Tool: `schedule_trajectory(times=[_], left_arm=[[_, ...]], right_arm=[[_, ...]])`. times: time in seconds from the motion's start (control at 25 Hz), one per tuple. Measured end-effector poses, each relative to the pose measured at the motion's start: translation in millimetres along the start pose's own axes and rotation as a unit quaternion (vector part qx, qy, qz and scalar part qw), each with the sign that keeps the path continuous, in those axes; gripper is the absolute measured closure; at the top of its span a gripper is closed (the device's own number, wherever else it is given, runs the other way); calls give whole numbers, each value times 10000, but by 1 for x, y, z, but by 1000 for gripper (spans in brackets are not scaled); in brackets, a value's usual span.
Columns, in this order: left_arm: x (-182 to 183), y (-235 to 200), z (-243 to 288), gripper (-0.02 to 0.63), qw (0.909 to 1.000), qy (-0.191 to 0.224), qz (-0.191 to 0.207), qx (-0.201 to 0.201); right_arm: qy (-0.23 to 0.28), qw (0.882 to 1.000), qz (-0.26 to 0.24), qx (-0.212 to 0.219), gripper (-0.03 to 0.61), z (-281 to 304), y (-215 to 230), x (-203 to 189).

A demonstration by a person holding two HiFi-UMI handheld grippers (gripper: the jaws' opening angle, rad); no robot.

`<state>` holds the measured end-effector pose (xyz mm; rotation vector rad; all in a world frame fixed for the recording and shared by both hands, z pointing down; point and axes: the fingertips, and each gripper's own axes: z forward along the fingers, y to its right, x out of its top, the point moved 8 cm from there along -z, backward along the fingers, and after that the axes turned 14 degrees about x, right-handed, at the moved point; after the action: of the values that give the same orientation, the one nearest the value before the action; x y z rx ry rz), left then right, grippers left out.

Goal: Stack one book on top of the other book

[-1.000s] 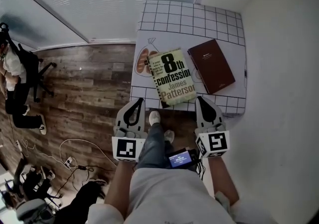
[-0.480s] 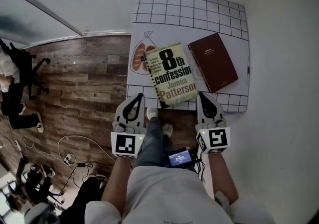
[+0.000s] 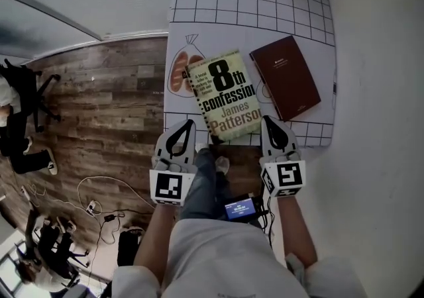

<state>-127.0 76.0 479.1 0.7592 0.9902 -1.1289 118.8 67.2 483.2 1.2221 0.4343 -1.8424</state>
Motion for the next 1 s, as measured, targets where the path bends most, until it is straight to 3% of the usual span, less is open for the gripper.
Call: schedule_trajectory(times=[0.36,0.72,0.76,0.84,0.92,1.0], left_arm=[[-18,-1,22,604,9993,-304,-63,-213],[-39,-4,36,604,9967,-678,-243,-379],[-42,-4,37,603,9962,-719,-284,-397],[-45,-3,40,603,9954,-771,-382,-426],[-47,-3,42,598,9939,-835,-516,-501],[-49,-2,45,502,9910,-948,-708,-629]], right_arm=[[-360,9991,201,31,571,23,14,-20],[-398,9984,375,136,569,38,22,-22],[-427,9979,439,226,556,42,22,-23],[-552,9960,572,400,462,48,22,-26],[-647,9949,618,472,435,52,23,-27],[-683,9947,610,464,422,54,24,-27]])
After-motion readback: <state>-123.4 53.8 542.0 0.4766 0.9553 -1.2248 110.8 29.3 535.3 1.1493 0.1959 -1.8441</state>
